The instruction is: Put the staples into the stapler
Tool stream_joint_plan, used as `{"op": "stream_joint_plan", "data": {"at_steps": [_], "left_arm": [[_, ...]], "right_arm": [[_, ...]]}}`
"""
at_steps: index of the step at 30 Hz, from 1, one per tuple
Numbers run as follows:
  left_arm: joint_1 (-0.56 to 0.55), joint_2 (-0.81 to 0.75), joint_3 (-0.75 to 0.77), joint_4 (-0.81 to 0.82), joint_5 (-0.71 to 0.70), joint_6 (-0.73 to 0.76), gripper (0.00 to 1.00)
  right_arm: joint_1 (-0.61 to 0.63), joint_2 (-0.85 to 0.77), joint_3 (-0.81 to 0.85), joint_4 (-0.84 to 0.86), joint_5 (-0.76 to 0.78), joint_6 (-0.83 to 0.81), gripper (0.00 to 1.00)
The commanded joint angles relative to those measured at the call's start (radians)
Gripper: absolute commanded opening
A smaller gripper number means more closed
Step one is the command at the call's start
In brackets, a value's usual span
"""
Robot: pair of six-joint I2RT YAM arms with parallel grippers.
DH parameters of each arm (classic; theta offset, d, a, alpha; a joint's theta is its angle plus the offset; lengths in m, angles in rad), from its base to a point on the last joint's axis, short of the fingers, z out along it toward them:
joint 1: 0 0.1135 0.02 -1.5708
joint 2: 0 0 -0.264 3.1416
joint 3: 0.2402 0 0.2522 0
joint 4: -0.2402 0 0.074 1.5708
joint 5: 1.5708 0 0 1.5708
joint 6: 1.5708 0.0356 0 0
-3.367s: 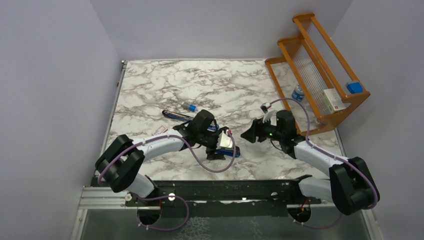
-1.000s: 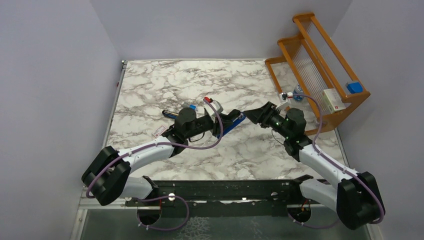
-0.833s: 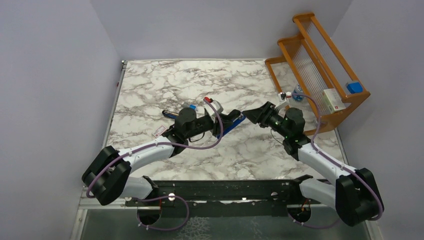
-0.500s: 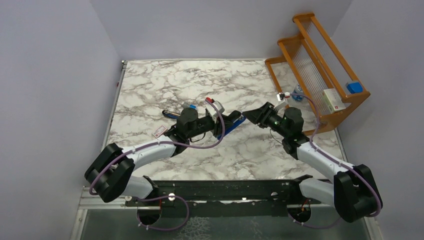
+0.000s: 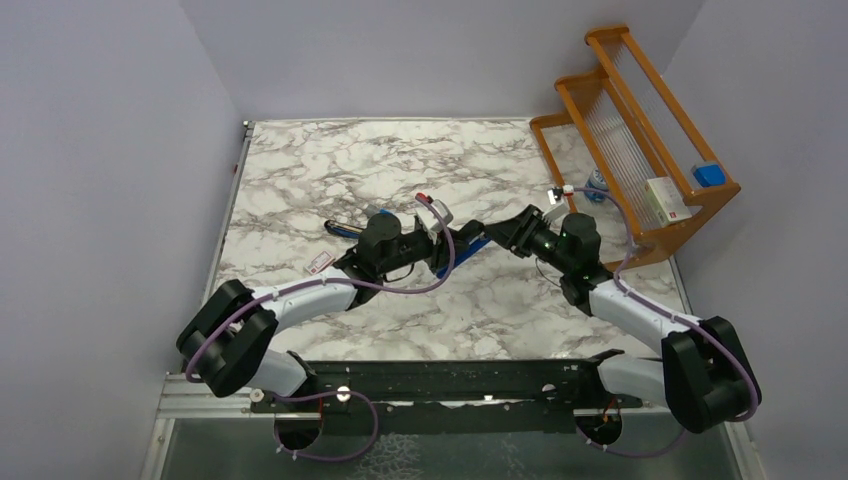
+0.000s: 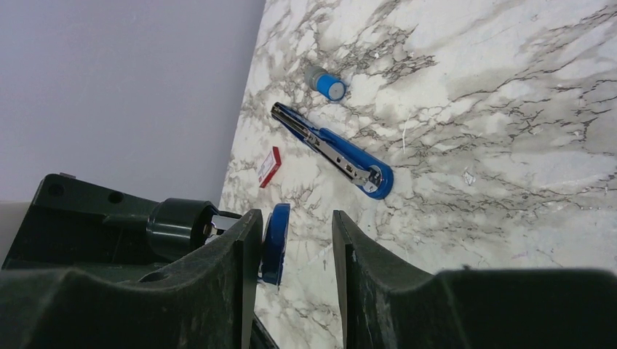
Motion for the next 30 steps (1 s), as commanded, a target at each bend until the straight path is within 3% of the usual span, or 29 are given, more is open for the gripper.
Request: {"op": "stream_joint_plan", "data": {"at_steps": [1, 6, 14, 27, 30], "left_arm": [[-0.004, -0.003, 0.061, 0.119, -0.024, -0.012, 0.0], [-0.006, 0.0, 0.06, 0.122, -0.027, -0.013, 0.0], [-0.002, -0.063, 0.015, 0.158, -0.102, -0.015, 0.0], [0.086, -0.51, -0.32, 0.21, -0.597, -0.102, 0.0], [0.092, -0.593, -0.393, 0.209, -0.628, -0.161, 0.09]], "right_arm": [[0.016, 0.021, 0.017, 0.049, -0.015, 0.025, 0.42], [0.023, 0.038, 0.012, 0.073, -0.012, 0.047, 0.37], [0.024, 0.025, -0.041, 0.073, 0.096, 0.122, 0.02], [-0.041, -0.094, -0.038, 0.005, 0.168, 0.166, 0.01], [-0.048, -0.134, 0.034, -0.029, 0.168, 0.169, 0.01]]}}
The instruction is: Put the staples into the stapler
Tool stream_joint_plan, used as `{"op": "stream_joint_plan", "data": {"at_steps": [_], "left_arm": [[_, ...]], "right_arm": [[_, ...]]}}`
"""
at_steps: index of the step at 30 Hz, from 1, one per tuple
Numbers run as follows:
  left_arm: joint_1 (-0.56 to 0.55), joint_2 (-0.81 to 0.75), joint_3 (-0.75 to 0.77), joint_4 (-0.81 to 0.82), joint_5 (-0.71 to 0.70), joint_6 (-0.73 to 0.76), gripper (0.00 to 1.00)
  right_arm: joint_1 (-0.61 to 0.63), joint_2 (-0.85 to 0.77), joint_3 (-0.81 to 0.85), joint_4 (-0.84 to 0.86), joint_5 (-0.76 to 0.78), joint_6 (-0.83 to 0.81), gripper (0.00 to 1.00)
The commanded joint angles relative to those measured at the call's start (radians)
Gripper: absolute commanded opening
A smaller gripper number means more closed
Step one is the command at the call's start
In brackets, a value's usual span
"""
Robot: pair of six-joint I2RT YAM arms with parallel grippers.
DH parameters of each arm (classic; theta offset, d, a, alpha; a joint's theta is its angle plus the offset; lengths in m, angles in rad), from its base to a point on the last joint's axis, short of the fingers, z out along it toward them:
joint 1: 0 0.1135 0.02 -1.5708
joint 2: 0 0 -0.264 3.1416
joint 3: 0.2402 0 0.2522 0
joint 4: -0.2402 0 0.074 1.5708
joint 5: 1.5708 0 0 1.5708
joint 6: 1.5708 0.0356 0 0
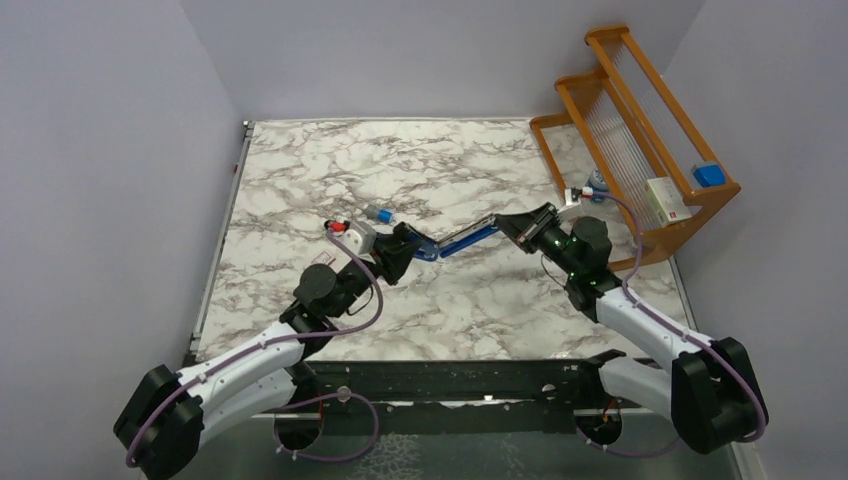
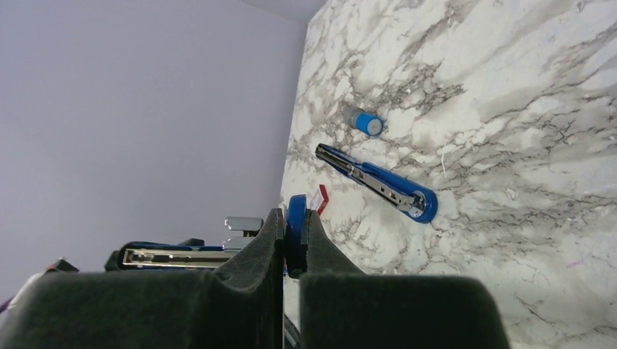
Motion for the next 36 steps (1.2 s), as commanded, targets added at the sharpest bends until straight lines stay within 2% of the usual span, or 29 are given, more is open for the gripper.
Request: {"op": "stream_joint_plan", "data": {"at_steps": [1, 4, 13, 18, 23, 28, 30, 33, 36], "left_arm": [[0.065, -0.135, -0.095, 0.106, -0.315, -0.071, 0.1], [0.065, -0.189, -0.145, 0.103, -0.313, -0.11, 0.13], [0.065, -0.294, -0.163, 0.044, -0.319, -0.042, 0.51], [0.065, -0.312, -0.134, 0.012, -0.291, 0.031, 0.62], [0.065, -0.212, -0.038, -0.023, -0.077, 0.15, 0.62], [0.065, -0.051, 0.083, -0.049, 0.197, 0.237, 0.66], [0.065, 0.01, 0.127, -0.05, 0.269, 0.251, 0.67], [0.064, 0.085, 0.178, -0.055, 0.365, 0.294, 0.75], [0.065, 0.135, 0.2, -0.071, 0.445, 0.335, 0.75]], "right_arm": [[-0.041, -0.066, 0.089, -0.08, 0.071, -0.024, 0.01], [-0.049, -0.091, 0.166, -0.129, 0.084, -0.042, 0.01], [-0.063, -0.134, 0.323, -0.225, 0.115, -0.106, 0.01], [-0.064, -0.139, 0.362, -0.252, 0.095, -0.132, 0.01], [-0.064, -0.137, 0.37, -0.264, 0.037, -0.136, 0.01], [-0.064, -0.172, 0.327, -0.252, 0.007, -0.109, 0.01], [-0.064, -0.182, 0.313, -0.245, -0.017, -0.109, 0.01], [-0.064, -0.206, 0.284, -0.229, -0.042, -0.09, 0.01], [-0.064, -0.229, 0.266, -0.226, -0.056, -0.068, 0.01]]}}
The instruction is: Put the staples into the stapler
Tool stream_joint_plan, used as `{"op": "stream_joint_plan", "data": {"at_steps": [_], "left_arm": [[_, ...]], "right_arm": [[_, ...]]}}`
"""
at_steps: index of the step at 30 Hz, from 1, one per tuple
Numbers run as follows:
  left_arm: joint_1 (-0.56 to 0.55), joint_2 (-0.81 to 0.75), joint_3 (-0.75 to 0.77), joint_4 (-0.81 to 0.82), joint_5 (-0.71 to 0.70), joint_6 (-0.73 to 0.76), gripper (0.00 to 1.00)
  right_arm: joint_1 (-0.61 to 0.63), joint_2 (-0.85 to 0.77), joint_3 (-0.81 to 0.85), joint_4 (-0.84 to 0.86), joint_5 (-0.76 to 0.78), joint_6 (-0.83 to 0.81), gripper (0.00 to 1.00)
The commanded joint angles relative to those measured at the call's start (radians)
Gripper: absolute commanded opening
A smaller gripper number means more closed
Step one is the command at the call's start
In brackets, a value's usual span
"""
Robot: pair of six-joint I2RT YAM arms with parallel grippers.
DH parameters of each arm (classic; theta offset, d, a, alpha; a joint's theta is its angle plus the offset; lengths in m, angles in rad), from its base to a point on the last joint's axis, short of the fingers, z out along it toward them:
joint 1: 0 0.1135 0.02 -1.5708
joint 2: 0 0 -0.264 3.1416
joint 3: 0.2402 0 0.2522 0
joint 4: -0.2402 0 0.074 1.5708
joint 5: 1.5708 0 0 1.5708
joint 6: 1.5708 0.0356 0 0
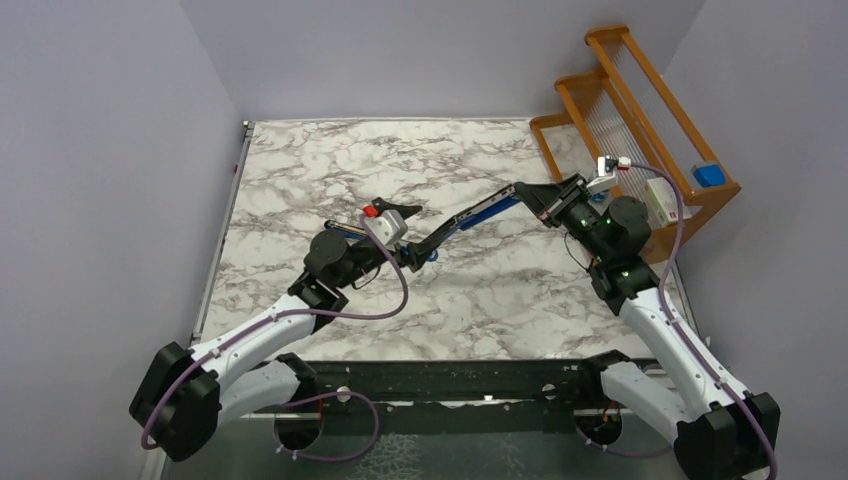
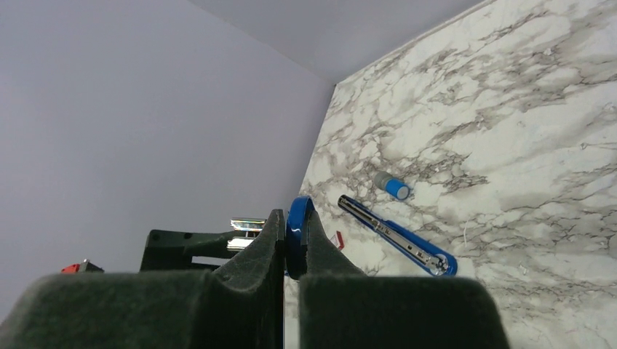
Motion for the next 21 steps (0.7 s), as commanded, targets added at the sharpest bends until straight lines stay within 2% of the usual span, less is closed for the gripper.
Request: {"op": "stream_joint_plan", "data": {"at_steps": [1, 7, 11, 21], "left_arm": [[0.001, 0.061, 0.047, -0.032, 0.217, 0.098, 0.75], [0.0, 0.131, 0.096, -0.109, 0.312, 0.174, 0.75], [0.001, 0.169, 0.118, -0.144, 0.306, 0.204, 0.7], [0.001, 0.229, 0.181, -0.232, 0.332, 0.24, 0.43]], "right_arm": [[-0.003, -0.049, -0.017, 0.089, -0.061, 0.072, 0.01], [-0.003, -0.063, -0.014, 0.088, -0.087, 0.08, 0.01], [-0.003, -0.058, -0.006, 0.095, -0.109, 0.086, 0.01], [-0.003, -0.077, -0.027, 0.087, -0.133, 0.097, 0.01]]}}
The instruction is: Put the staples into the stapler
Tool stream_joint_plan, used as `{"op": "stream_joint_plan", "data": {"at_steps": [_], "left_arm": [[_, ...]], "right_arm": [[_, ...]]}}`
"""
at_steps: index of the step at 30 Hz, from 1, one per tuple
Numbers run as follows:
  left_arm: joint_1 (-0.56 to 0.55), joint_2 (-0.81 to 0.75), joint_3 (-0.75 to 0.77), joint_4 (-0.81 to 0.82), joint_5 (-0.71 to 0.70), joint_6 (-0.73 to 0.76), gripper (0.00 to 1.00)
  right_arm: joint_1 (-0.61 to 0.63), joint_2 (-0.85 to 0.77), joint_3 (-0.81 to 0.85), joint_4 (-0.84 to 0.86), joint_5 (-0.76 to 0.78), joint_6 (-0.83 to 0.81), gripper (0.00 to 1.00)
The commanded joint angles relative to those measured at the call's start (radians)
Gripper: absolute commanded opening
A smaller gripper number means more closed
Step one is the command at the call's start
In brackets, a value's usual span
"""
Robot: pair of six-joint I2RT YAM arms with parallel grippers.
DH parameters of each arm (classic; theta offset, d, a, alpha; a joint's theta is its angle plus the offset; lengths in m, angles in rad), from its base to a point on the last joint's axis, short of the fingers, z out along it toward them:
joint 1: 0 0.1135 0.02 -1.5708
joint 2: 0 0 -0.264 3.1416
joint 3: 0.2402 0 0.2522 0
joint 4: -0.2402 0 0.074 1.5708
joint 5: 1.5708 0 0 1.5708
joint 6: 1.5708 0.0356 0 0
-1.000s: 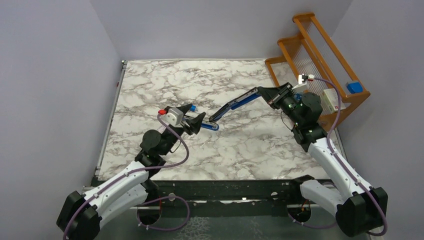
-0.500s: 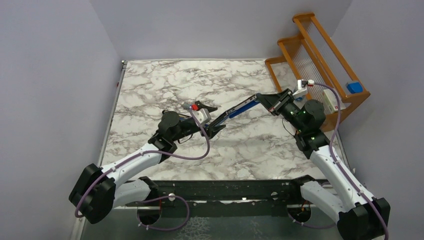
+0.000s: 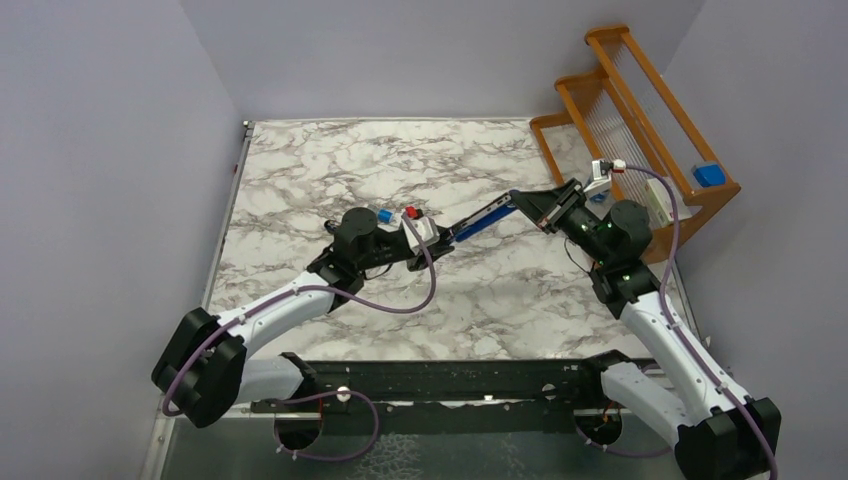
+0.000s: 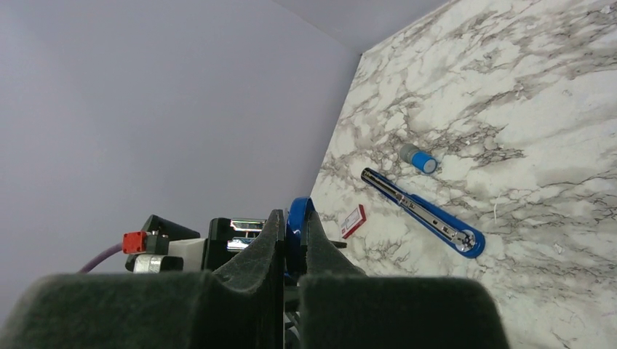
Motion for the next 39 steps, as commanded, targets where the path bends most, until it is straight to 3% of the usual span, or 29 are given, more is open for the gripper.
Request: {"op": "stream_joint_plan", "data": {"at_steps": [1, 4, 7, 8, 10, 15, 19, 22, 28, 32, 39], "left_arm": [[0.001, 0.016, 0.045, -0.041, 0.063, 0.033, 0.39], [0.001, 0.022, 0.055, -0.062, 0.073, 0.042, 0.24], [0.001, 0.018, 0.061, -0.08, 0.074, 0.071, 0.02], [0.001, 0.015, 0.062, -0.085, 0.065, 0.079, 0.0], [0.002, 0.006, 0.06, -0.089, 0.048, 0.092, 0.0], [0.01, -0.022, 0.045, -0.106, 0.057, 0.139, 0.0], [0.015, -0.041, 0.028, -0.138, 0.076, 0.179, 0.0], [0.014, -0.032, 0.037, -0.199, 0.121, 0.22, 0.0], [0.009, 0.02, 0.126, -0.506, 0.202, 0.432, 0.0], [-0.001, 0.05, 0.162, -0.69, 0.156, 0.577, 0.0], [-0.079, 0.134, 0.177, -0.814, 0.056, 0.661, 0.0]], "right_arm": [[-0.003, -0.045, 0.003, 0.082, -0.028, 0.047, 0.01], [-0.003, -0.051, -0.001, 0.068, -0.019, 0.039, 0.01], [-0.003, -0.063, 0.005, 0.02, 0.014, 0.021, 0.01], [-0.003, -0.068, 0.008, 0.003, 0.031, 0.021, 0.01], [-0.003, -0.089, 0.005, -0.013, 0.064, 0.033, 0.02], [-0.003, -0.139, 0.014, -0.062, 0.147, 0.034, 0.28], [-0.003, -0.192, 0.025, -0.132, 0.241, 0.007, 0.38], [-0.003, -0.229, 0.024, -0.163, 0.293, -0.016, 0.39], [-0.003, -0.203, 0.054, -0.211, 0.267, -0.086, 0.41], [-0.003, -0.179, 0.055, -0.22, 0.235, -0.107, 0.42], [-0.003, -0.131, 0.039, -0.223, 0.166, -0.135, 0.43]]}}
